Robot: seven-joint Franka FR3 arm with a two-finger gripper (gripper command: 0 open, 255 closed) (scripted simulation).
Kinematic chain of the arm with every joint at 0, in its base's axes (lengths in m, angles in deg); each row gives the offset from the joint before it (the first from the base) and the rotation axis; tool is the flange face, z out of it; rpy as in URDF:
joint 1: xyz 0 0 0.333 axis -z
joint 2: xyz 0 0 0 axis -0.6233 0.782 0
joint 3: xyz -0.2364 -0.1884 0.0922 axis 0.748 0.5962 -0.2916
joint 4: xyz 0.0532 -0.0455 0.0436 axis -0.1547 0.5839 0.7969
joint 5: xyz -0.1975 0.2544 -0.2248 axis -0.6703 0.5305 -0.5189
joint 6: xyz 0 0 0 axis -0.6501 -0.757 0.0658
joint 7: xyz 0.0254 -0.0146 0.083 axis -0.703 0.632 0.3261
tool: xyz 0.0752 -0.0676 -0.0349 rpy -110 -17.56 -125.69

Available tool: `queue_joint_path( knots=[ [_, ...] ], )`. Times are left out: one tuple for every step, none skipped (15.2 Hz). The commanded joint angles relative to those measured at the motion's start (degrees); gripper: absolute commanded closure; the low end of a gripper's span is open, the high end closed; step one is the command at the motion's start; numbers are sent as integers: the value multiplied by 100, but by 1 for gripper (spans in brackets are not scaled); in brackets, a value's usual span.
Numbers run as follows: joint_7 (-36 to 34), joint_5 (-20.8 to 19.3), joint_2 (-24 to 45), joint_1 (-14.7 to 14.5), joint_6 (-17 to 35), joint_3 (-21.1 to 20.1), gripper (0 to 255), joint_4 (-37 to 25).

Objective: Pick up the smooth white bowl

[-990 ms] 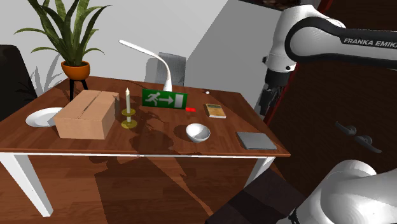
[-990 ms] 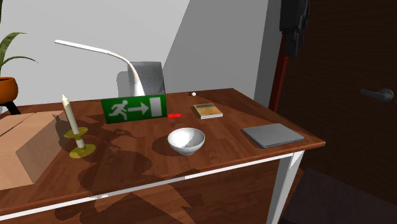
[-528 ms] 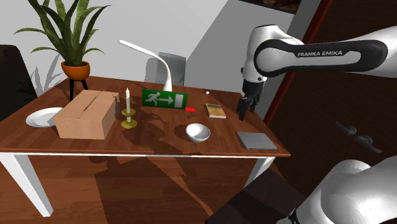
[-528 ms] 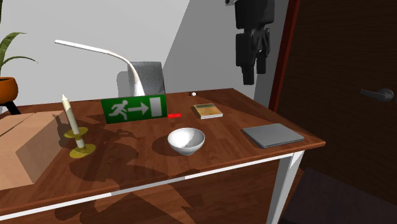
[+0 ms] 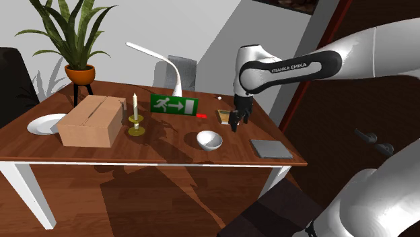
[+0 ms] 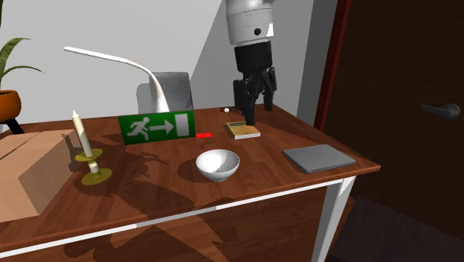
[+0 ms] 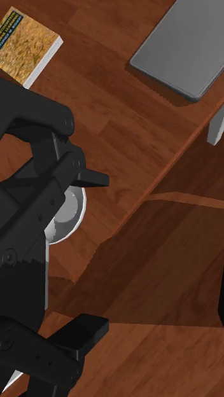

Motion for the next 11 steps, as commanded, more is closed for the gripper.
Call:
queue_joint_path(
  knots=[
    [-58, -28, 458, -7, 218, -19, 0, -224],
    [-90, -42, 675, -14, 307, -30, 0, -342],
    [-123, -57, 892, -22, 390, -40, 0, -468],
    [-154, -73, 1111, -31, 466, -49, 0, -601],
    [-185, -89, 1330, -41, 535, -56, 0, -741],
    [-215, -106, 1551, -51, 598, -63, 0, -889],
    [-244, -123, 1772, -62, 654, -68, 0, -1045],
    [-271, -141, 1993, -75, 703, -72, 0, -1208],
    [-297, -157, 2216, -88, 745, -75, 0, -1379],
    [-322, -174, 2440, -102, 780, -76, 0, -1558],
    [-345, -190, 2664, -118, 809, -77, 0, -1745]
  ],
)
